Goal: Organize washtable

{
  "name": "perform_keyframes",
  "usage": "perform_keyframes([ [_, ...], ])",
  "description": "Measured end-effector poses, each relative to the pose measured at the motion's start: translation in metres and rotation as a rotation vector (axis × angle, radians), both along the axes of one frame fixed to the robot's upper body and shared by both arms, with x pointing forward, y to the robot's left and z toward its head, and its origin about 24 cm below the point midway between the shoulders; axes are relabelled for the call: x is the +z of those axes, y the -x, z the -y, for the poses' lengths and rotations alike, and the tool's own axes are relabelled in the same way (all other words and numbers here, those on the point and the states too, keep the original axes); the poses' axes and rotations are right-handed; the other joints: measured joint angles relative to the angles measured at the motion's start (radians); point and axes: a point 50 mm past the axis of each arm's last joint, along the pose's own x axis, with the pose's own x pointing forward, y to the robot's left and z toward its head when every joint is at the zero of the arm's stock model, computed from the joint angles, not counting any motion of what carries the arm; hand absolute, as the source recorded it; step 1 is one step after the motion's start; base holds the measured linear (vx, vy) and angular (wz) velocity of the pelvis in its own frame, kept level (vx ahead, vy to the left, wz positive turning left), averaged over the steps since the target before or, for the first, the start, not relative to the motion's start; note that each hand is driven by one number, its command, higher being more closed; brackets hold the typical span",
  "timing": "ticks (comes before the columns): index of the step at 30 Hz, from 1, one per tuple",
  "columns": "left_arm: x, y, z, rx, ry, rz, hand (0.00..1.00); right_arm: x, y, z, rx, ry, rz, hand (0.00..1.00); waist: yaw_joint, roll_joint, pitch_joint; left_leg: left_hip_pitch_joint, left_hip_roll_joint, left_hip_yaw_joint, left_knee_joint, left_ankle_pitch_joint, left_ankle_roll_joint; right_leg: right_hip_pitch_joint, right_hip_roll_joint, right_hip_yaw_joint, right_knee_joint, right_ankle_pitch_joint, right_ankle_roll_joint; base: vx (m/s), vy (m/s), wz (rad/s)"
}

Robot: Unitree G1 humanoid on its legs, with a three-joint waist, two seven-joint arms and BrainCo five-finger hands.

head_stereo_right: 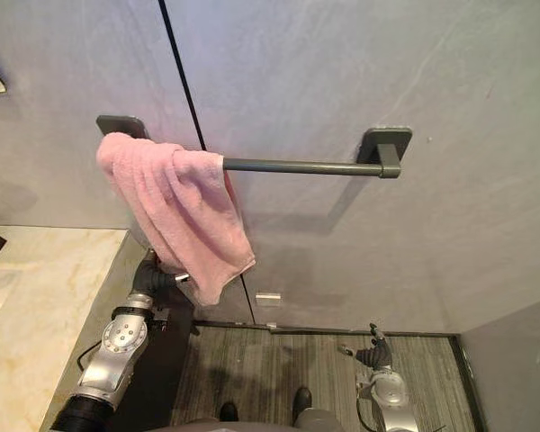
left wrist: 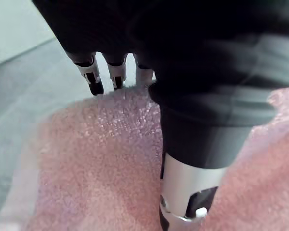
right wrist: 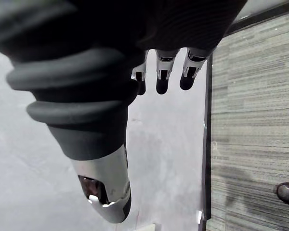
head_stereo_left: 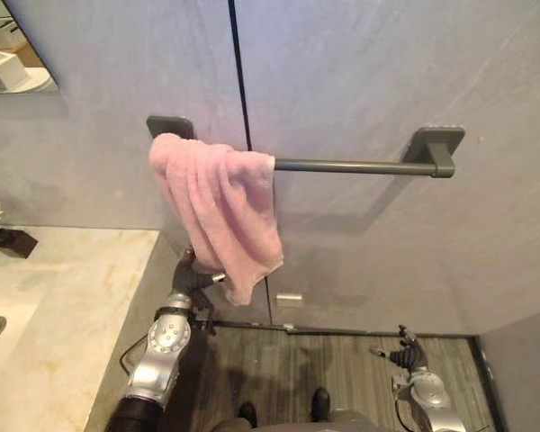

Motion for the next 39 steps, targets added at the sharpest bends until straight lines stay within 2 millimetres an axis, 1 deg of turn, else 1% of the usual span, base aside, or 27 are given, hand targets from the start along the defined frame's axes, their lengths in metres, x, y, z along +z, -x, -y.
perform_keyframes([
  [4, -0.002, -0.003, 0.004, -0.035, -0.044, -0.010, 1.00, -0.001, 0.002, -0.001, 0.012, -0.002, -0.008, 0.00, -0.004, -0.001, -0.001, 0.001, 0.003, 0.005, -0.001, 0.000, 0.000, 0.000, 0.006, 0.005, -0.003, 0.002, 0.000, 0.01, 0.003, -0.05],
  [8, -0.004, -0.009, -0.004, -0.038, -0.085, -0.036, 1.00, -0.001, 0.000, -0.003, 0.023, -0.003, -0.006, 0.00, -0.008, -0.011, -0.008, 0.009, 0.004, 0.017, -0.006, -0.001, -0.001, 0.000, 0.012, 0.019, -0.004, 0.002, 0.000, 0.00, 0.014, -0.09],
  [12, -0.004, -0.010, -0.009, -0.026, -0.097, -0.041, 1.00, 0.000, -0.001, -0.006, 0.034, -0.004, -0.003, 0.00, -0.015, -0.013, -0.009, 0.016, 0.003, 0.024, -0.015, -0.001, -0.001, -0.001, 0.011, 0.025, -0.004, 0.004, 0.002, 0.00, 0.017, -0.06],
  [14, -0.003, -0.010, -0.011, -0.016, -0.096, -0.040, 1.00, 0.006, -0.006, -0.007, 0.042, -0.003, 0.033, 0.00, -0.023, -0.013, -0.009, 0.016, 0.002, 0.025, -0.017, -0.001, 0.000, -0.002, 0.011, 0.026, -0.004, 0.004, 0.002, 0.00, 0.000, 0.00],
  [17, -0.003, -0.010, -0.013, -0.010, -0.095, -0.037, 1.00, 0.021, -0.020, -0.012, 0.082, -0.002, 0.118, 0.00, -0.025, -0.013, -0.009, 0.016, 0.002, 0.026, -0.017, -0.001, 0.000, -0.002, 0.011, 0.027, -0.005, 0.004, 0.002, 0.00, 0.000, 0.00],
  [19, -0.003, -0.010, -0.013, -0.007, -0.094, -0.036, 1.00, 0.031, -0.029, -0.020, 0.163, -0.007, 0.165, 0.00, -0.021, -0.013, -0.009, 0.016, 0.003, 0.025, -0.018, -0.001, 0.000, -0.002, 0.012, 0.026, -0.005, 0.004, 0.002, 0.00, 0.000, 0.00],
  [21, -0.003, -0.010, -0.014, 0.000, -0.092, -0.034, 1.00, 0.045, -0.039, -0.034, 0.273, -0.022, 0.228, 0.00, -0.018, -0.014, -0.009, 0.016, 0.004, 0.025, -0.018, -0.001, 0.000, -0.002, 0.013, 0.026, -0.005, 0.004, 0.002, 0.00, 0.000, 0.00],
  [23, -0.003, -0.009, -0.015, 0.012, -0.090, -0.032, 1.00, 0.054, -0.045, -0.044, 0.351, -0.035, 0.269, 0.00, -0.016, -0.016, -0.011, 0.016, 0.003, 0.025, -0.018, 0.000, 0.000, -0.002, 0.013, 0.026, -0.005, 0.004, 0.003, 0.00, 0.000, 0.00],
  [24, -0.003, -0.008, -0.016, 0.022, -0.088, -0.029, 1.00, 0.060, -0.048, -0.051, 0.406, -0.040, 0.297, 0.00, -0.010, -0.018, -0.012, 0.017, 0.003, 0.025, -0.018, 0.000, 0.000, -0.001, 0.013, 0.026, -0.005, 0.004, 0.003, 0.00, 0.000, 0.00],
  [25, -0.002, -0.008, -0.017, 0.028, -0.086, -0.028, 1.00, 0.063, -0.050, -0.054, 0.430, -0.042, 0.310, 0.00, -0.009, -0.020, -0.013, 0.017, 0.003, 0.025, -0.018, 0.000, 0.000, -0.001, 0.013, 0.026, -0.005, 0.004, 0.003, 0.00, 0.000, 0.00],
  [28, -0.003, -0.005, -0.019, 0.045, -0.064, -0.026, 1.00, 0.080, -0.060, -0.065, 0.517, -0.045, 0.382, 0.00, 0.007, -0.026, -0.017, 0.017, 0.003, 0.022, -0.016, 0.000, 0.000, 0.001, 0.011, 0.025, -0.005, 0.005, 0.004, -0.01, 0.006, 0.01],
  [30, -0.004, -0.004, -0.018, 0.060, -0.034, -0.021, 1.00, 0.098, -0.072, -0.076, 0.574, -0.050, 0.459, 0.00, 0.015, -0.027, -0.017, 0.012, 0.002, 0.018, -0.010, 0.000, 0.000, 0.003, 0.009, 0.023, -0.005, 0.005, 0.004, -0.02, 0.017, 0.05],
  [31, -0.004, -0.004, -0.017, 0.066, -0.024, -0.020, 1.00, 0.102, -0.076, -0.079, 0.582, -0.055, 0.476, 0.00, 0.018, -0.027, -0.017, 0.011, 0.002, 0.018, -0.009, 0.000, 0.000, 0.003, 0.009, 0.023, -0.005, 0.005, 0.004, -0.03, 0.012, 0.04],
  [33, -0.006, -0.004, -0.011, 0.067, 0.003, -0.019, 1.00, 0.122, -0.090, -0.090, 0.627, -0.053, 0.569, 0.00, 0.029, -0.027, -0.017, -0.001, 0.006, 0.013, 0.000, -0.001, 0.001, 0.003, 0.003, 0.021, -0.004, 0.006, 0.003, -0.02, 0.005, 0.05],
  [35, -0.007, -0.004, -0.007, 0.070, 0.025, -0.018, 1.00, 0.133, -0.099, -0.094, 0.622, -0.046, 0.623, 0.00, 0.034, -0.026, -0.017, -0.003, 0.008, 0.010, 0.002, -0.001, 0.001, 0.003, 0.003, 0.020, -0.004, 0.006, 0.002, -0.01, -0.001, 0.04],
  [39, -0.007, 0.000, -0.002, 0.088, 0.068, -0.009, 1.00, 0.146, -0.110, -0.097, 0.572, -0.022, 0.694, 0.00, 0.056, -0.026, -0.018, -0.006, 0.008, 0.007, 0.006, -0.001, 0.001, 0.003, 0.005, 0.018, -0.004, 0.006, 0.002, 0.00, 0.000, 0.01],
])
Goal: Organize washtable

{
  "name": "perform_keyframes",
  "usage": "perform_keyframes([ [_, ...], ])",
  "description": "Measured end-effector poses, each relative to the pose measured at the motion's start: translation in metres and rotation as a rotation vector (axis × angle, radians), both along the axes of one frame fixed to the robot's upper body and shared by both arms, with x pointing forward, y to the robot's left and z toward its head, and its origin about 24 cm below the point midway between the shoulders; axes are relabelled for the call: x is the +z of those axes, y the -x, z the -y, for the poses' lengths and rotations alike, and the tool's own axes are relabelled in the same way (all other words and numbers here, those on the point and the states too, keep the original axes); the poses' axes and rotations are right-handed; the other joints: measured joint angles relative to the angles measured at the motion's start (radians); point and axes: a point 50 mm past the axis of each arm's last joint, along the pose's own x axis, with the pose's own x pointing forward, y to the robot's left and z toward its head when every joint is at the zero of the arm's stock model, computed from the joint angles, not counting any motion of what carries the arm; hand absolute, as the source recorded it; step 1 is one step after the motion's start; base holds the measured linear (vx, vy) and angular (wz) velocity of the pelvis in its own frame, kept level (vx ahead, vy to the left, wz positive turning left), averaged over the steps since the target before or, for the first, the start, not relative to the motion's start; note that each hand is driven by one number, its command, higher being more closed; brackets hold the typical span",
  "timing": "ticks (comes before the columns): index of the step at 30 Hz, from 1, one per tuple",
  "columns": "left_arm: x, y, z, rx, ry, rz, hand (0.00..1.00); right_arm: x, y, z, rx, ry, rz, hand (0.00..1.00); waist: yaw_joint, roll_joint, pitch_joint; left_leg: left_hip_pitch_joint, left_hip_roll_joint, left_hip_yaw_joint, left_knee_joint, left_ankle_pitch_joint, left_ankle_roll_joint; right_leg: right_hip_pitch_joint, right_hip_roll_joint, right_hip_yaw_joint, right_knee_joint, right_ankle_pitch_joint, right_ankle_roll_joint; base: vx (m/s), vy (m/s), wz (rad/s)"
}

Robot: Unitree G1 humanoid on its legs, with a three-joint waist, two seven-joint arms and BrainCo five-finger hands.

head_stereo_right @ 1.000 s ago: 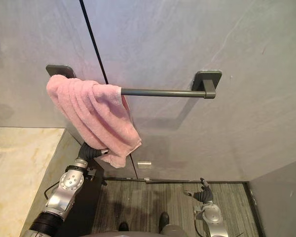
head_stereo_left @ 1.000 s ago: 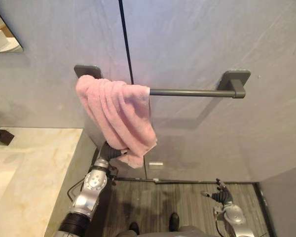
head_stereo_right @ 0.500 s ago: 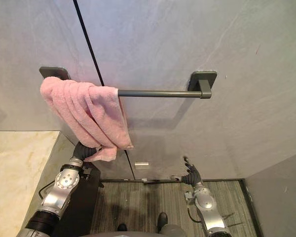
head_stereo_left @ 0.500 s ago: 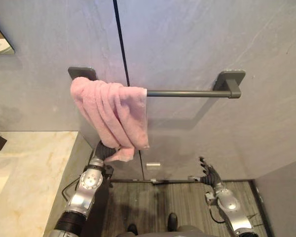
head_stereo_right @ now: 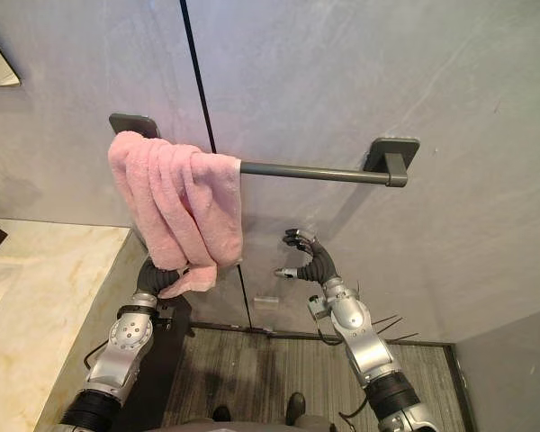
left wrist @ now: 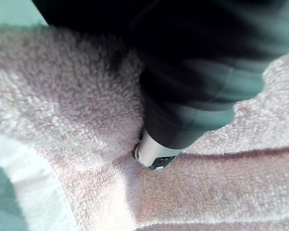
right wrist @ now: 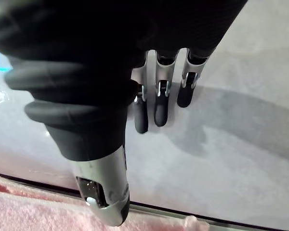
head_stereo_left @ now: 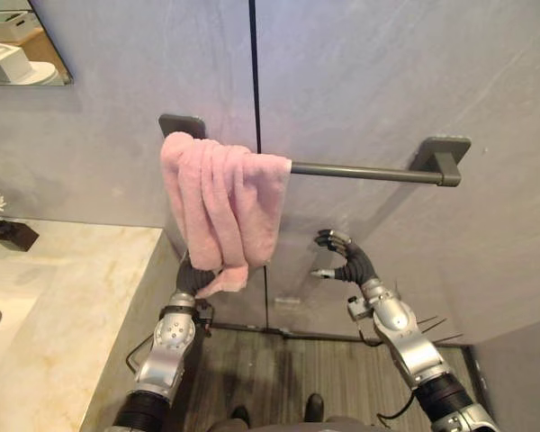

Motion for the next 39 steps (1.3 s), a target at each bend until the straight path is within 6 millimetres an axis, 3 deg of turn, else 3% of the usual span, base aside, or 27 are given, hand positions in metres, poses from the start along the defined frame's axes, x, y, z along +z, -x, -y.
perform_keyframes([
  [7, -0.001, 0.003, 0.002, 0.008, 0.054, 0.000, 1.00, 0.010, -0.009, -0.013, 0.002, -0.110, 0.017, 0.00, 0.004, 0.000, 0.000, -0.014, 0.000, -0.018, 0.009, 0.000, 0.000, 0.000, -0.001, -0.016, 0.000, 0.000, 0.000, -0.02, 0.007, 0.07],
  [15, 0.000, 0.001, 0.002, 0.015, 0.111, 0.003, 1.00, 0.011, -0.026, -0.057, 0.208, -0.161, -0.079, 0.00, 0.021, 0.001, 0.000, -0.022, 0.001, -0.026, 0.009, 0.001, -0.001, -0.005, 0.000, -0.022, 0.000, 0.000, -0.001, -0.01, 0.003, 0.02],
  [16, 0.001, 0.000, 0.003, 0.012, 0.113, 0.005, 1.00, 0.011, -0.027, -0.058, 0.215, -0.163, -0.084, 1.00, 0.027, 0.001, 0.000, -0.022, 0.001, -0.026, 0.009, 0.001, -0.001, -0.005, 0.000, -0.022, 0.000, 0.000, -0.001, 0.00, 0.000, 0.00],
  [20, 0.006, -0.005, 0.003, 0.006, 0.114, 0.025, 1.00, 0.017, -0.032, -0.073, 0.277, -0.163, -0.086, 1.00, 0.042, 0.001, 0.000, -0.035, 0.000, -0.032, 0.011, 0.001, -0.001, -0.013, -0.001, -0.023, 0.000, 0.000, -0.001, 0.00, 0.010, 0.04],
  [27, 0.011, -0.010, 0.005, -0.001, 0.114, 0.042, 1.00, 0.020, -0.035, -0.077, 0.293, -0.171, -0.090, 1.00, 0.059, 0.000, 0.000, -0.035, 0.000, -0.031, 0.011, 0.001, -0.002, -0.013, 0.006, -0.023, 0.000, 0.000, -0.001, 0.00, 0.000, 0.00],
  [39, 0.011, -0.010, 0.005, -0.003, 0.111, 0.042, 1.00, 0.019, -0.031, -0.071, 0.248, -0.254, -0.087, 1.00, 0.060, 0.000, 0.001, -0.033, 0.000, -0.026, 0.008, 0.001, -0.002, -0.016, 0.008, -0.017, 0.000, 0.000, -0.001, 0.00, 0.000, 0.00],
])
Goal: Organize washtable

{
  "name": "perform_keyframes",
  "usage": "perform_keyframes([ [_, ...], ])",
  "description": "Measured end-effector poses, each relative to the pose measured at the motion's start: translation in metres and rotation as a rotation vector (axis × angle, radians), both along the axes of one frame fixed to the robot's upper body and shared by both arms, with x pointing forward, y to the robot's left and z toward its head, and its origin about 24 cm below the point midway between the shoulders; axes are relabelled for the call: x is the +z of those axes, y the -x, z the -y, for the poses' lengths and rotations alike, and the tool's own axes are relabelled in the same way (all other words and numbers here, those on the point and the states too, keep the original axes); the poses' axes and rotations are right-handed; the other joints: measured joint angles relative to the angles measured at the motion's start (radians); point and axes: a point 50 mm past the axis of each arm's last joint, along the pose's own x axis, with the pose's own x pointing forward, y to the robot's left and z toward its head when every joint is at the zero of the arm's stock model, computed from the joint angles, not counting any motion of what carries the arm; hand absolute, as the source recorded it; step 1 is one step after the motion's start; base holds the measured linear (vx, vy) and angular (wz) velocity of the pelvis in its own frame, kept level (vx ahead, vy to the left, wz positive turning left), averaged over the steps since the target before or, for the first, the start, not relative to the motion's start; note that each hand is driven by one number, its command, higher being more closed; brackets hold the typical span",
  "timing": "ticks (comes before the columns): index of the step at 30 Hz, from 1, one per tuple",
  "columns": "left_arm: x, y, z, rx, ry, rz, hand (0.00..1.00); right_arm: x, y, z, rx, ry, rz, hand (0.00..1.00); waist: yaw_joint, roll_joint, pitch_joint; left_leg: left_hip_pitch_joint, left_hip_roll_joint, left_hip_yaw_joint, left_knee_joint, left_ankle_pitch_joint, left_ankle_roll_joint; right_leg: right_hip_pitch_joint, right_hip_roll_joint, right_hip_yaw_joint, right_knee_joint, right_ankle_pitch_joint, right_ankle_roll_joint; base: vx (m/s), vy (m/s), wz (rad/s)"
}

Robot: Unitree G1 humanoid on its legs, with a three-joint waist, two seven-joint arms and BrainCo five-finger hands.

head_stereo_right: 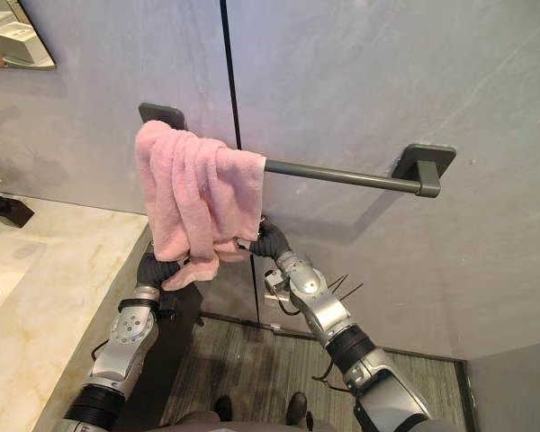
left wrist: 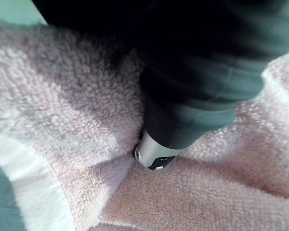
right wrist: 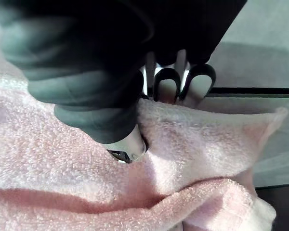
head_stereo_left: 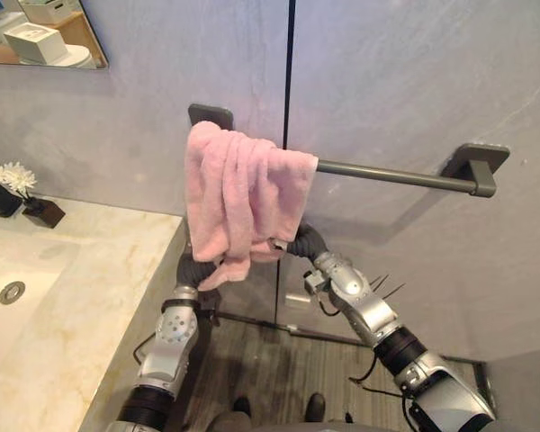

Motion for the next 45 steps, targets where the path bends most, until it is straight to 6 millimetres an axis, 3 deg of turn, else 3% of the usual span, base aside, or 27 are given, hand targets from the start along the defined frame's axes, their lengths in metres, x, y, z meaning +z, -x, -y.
perform_keyframes([
  [12, -0.001, 0.003, 0.017, -0.061, 0.057, 0.002, 1.00, -0.006, 0.017, 0.043, -0.182, -0.070, 0.004, 1.00, -0.005, 0.000, 0.000, 0.018, 0.002, 0.019, -0.011, 0.000, 0.000, 0.003, 0.000, 0.019, 0.000, -0.001, 0.001, 0.00, 0.004, -0.03],
  [20, 0.006, 0.004, 0.038, -0.127, 0.132, 0.048, 1.00, -0.018, 0.036, 0.066, -0.318, -0.137, -0.034, 1.00, -0.054, -0.001, 0.000, 0.031, 0.000, 0.024, -0.014, -0.003, 0.001, 0.004, 0.001, 0.024, 0.000, -0.007, 0.009, 0.01, 0.009, -0.02],
  [24, 0.004, 0.006, 0.042, -0.128, 0.158, 0.040, 1.00, -0.023, 0.044, 0.071, -0.342, -0.139, -0.044, 1.00, -0.058, -0.001, 0.000, 0.035, -0.001, 0.028, -0.011, -0.012, 0.003, 0.005, 0.001, 0.029, 0.003, -0.018, 0.019, 0.00, 0.009, -0.02],
  [28, 0.001, 0.008, 0.042, -0.135, 0.166, 0.030, 1.00, -0.024, 0.044, 0.082, -0.410, -0.163, -0.043, 1.00, -0.059, -0.001, 0.000, 0.039, -0.001, 0.027, -0.007, -0.020, 0.004, 0.004, -0.001, 0.028, 0.019, -0.029, 0.017, 0.00, 0.000, 0.00],
  [29, -0.001, 0.010, 0.034, -0.093, 0.189, 0.023, 1.00, -0.025, 0.045, 0.096, -0.489, -0.169, -0.045, 1.00, -0.059, -0.001, 0.000, 0.040, -0.002, 0.027, -0.005, -0.024, 0.006, 0.003, -0.002, 0.028, 0.026, -0.036, 0.019, 0.00, 0.000, 0.00],
  [31, -0.003, 0.012, 0.031, -0.088, 0.184, 0.018, 1.00, -0.028, 0.048, 0.106, -0.513, -0.138, -0.052, 1.00, -0.060, -0.001, 0.000, 0.040, -0.003, 0.026, -0.004, -0.027, 0.006, 0.002, -0.004, 0.026, 0.032, -0.042, 0.022, 0.04, 0.024, 0.01],
  [37, -0.002, 0.011, 0.033, -0.082, 0.215, 0.022, 1.00, -0.030, 0.049, 0.104, -0.524, -0.154, -0.063, 1.00, -0.085, -0.001, 0.000, 0.041, -0.012, 0.016, -0.004, -0.029, 0.010, 0.004, -0.012, 0.022, 0.031, -0.045, 0.026, 0.02, 0.020, 0.01],
  [45, 0.013, 0.009, 0.035, -0.094, 0.220, 0.084, 1.00, -0.030, 0.049, 0.105, -0.563, -0.184, -0.064, 1.00, -0.089, -0.001, 0.000, 0.048, -0.019, 0.011, -0.006, -0.032, 0.014, 0.011, -0.020, 0.020, 0.032, -0.046, 0.028, -0.01, 0.002, 0.00],
])
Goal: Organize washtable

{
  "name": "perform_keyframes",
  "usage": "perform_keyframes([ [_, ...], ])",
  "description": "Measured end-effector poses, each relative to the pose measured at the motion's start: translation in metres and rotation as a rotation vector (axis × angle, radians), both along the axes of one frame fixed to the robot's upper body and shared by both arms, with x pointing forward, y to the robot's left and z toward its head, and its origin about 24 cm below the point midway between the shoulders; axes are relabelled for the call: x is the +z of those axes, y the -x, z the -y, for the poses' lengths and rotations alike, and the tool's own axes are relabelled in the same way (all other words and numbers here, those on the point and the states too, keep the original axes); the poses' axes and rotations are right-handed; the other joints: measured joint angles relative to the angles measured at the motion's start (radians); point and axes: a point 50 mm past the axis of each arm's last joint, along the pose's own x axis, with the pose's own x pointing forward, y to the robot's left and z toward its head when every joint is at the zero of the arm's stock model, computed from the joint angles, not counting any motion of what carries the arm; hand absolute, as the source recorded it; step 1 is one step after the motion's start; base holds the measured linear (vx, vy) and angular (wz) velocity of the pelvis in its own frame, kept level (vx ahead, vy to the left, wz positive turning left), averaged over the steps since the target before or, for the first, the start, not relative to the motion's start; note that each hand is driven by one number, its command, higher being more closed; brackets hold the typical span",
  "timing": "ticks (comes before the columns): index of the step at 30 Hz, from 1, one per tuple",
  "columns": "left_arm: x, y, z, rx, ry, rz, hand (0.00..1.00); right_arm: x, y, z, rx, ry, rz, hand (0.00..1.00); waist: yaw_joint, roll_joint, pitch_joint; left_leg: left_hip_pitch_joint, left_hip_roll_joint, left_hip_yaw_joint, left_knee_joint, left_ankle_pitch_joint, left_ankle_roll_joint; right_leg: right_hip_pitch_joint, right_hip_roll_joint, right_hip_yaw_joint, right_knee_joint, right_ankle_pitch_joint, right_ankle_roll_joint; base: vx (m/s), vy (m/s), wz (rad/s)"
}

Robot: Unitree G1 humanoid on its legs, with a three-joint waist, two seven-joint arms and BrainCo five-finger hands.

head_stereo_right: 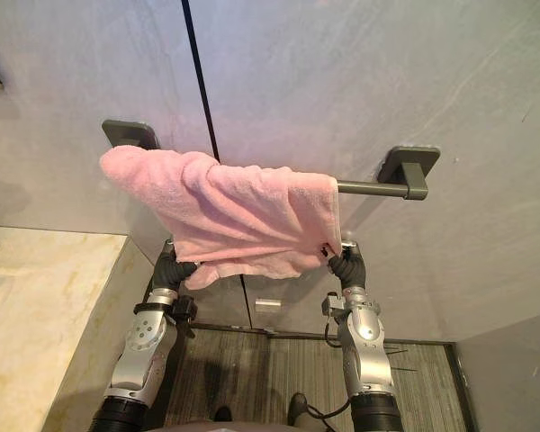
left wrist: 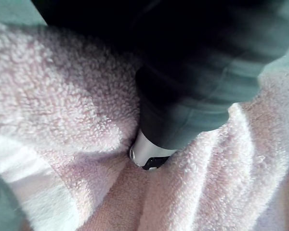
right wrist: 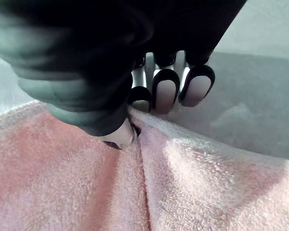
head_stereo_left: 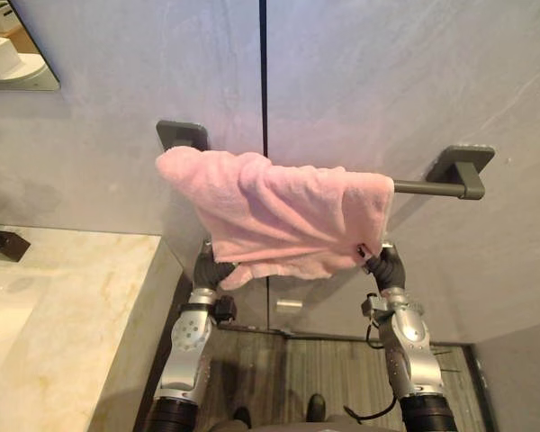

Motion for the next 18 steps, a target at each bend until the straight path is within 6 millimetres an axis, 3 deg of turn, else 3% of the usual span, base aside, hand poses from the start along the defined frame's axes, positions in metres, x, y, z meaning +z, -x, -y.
perform_keyframes([
  [4, 0.001, 0.000, -0.001, 0.003, -0.001, 0.004, 1.00, 0.002, 0.000, 0.000, -0.001, 0.026, 0.008, 1.00, -0.008, 0.001, 0.000, 0.000, 0.000, -0.001, 0.000, 0.000, 0.000, 0.000, 0.000, -0.001, 0.000, 0.000, 0.000, -0.01, 0.001, 0.00],
  [12, 0.026, 0.000, 0.000, 0.001, -0.024, 0.111, 1.00, 0.017, -0.001, 0.002, -0.017, 0.051, 0.078, 1.00, -0.022, 0.008, 0.005, 0.003, 0.001, 0.000, 0.000, 0.000, 0.000, 0.002, 0.001, 0.000, 0.000, 0.000, 0.000, 0.00, 0.000, 0.00],
  [18, 0.024, 0.002, 0.004, 0.006, -0.007, 0.107, 1.00, 0.021, 0.001, 0.005, -0.054, 0.060, 0.093, 1.00, -0.022, 0.020, 0.012, 0.009, 0.001, 0.000, 0.000, 0.000, 0.000, 0.009, 0.001, 0.001, 0.000, 0.000, 0.000, 0.00, 0.000, 0.00],
])
